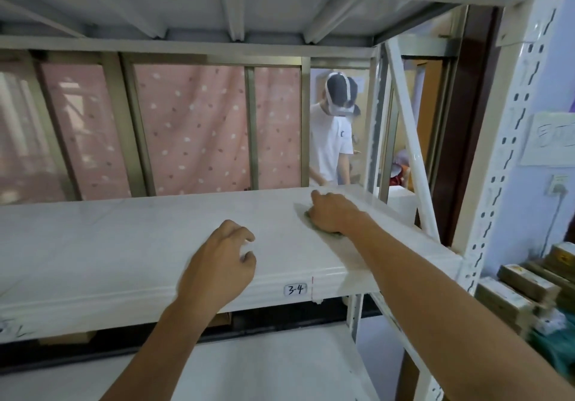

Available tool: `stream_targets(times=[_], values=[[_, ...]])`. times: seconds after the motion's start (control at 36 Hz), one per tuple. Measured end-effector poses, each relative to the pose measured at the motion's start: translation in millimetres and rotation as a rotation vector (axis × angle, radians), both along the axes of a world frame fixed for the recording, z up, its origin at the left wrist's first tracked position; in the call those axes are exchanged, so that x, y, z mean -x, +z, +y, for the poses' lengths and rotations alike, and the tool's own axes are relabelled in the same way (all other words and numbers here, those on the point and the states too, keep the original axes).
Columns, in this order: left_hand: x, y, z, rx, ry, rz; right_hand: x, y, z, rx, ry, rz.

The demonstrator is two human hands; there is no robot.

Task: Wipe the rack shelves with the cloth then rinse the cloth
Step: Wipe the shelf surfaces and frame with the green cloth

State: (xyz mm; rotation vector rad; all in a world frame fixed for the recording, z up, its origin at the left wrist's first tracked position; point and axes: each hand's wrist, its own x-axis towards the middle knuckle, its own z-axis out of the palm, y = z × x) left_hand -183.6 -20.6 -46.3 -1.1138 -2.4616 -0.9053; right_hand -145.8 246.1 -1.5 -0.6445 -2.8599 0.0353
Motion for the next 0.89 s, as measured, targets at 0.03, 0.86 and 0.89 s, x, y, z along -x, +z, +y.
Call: stream_targets(times=[0.03,0.86,0.89], values=[[0,-1,0,-0.013,0.005,0.004,6,-1,-19,-0.004,0.067,0.004],[15,-4,1,-0.324,0.082,0.106,-41,-4,138,0.078,-0.279,0.033],[13,-4,1,-0.301,0.083,0.1,-39,-4,142,0.065,-0.283,0.029]])
